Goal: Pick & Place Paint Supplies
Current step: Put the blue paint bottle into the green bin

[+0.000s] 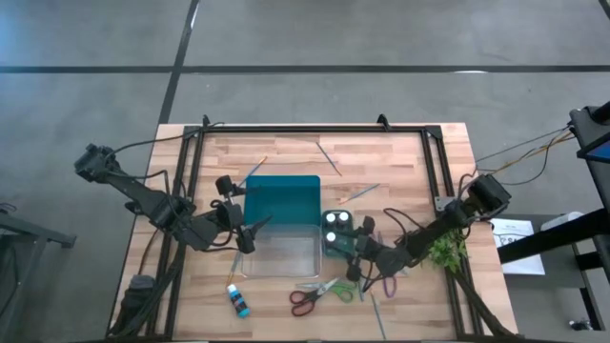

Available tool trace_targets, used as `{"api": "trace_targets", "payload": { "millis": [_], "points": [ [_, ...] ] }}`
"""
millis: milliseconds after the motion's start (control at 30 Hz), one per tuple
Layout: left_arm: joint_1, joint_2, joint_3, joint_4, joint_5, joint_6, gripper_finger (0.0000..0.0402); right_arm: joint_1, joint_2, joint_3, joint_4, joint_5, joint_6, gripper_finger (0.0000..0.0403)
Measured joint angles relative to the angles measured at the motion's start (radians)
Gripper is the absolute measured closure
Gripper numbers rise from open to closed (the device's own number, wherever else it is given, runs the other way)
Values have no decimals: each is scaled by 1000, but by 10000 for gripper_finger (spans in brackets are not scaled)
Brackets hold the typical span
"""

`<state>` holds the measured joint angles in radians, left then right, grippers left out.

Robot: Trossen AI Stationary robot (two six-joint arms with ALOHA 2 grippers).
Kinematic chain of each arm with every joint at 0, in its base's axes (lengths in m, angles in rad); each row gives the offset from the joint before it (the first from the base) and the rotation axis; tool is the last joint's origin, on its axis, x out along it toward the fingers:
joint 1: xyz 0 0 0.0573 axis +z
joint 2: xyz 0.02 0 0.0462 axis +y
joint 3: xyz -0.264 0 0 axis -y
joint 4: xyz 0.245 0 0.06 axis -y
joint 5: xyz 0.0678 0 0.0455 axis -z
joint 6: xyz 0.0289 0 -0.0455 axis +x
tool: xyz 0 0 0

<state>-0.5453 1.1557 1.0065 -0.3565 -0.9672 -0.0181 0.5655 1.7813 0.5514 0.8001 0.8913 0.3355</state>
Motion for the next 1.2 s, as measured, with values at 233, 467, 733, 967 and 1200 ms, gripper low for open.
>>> {"api": "trace_targets", "payload": {
  "millis": [233, 467, 733, 967, 1200],
  "points": [
    [0, 0, 0, -1, 3, -1, 51, 33, -48, -1, -102, 46, 54, 180],
    [0, 0, 0, -2, 2, -3, 51, 93, -154, -4, -214, 123, 63, 180],
    [0, 1, 0, -62, 137, -83, 51, 161, -270, -31, -217, 167, -2, 180],
    [-24, 31, 0, -162, 351, -250, 51, 213, -367, -38, -211, 186, -84, 181],
    [-124, 25, 24, -303, 447, -440, 51, 250, -416, -38, -209, 186, -119, 181]
  ]
}}
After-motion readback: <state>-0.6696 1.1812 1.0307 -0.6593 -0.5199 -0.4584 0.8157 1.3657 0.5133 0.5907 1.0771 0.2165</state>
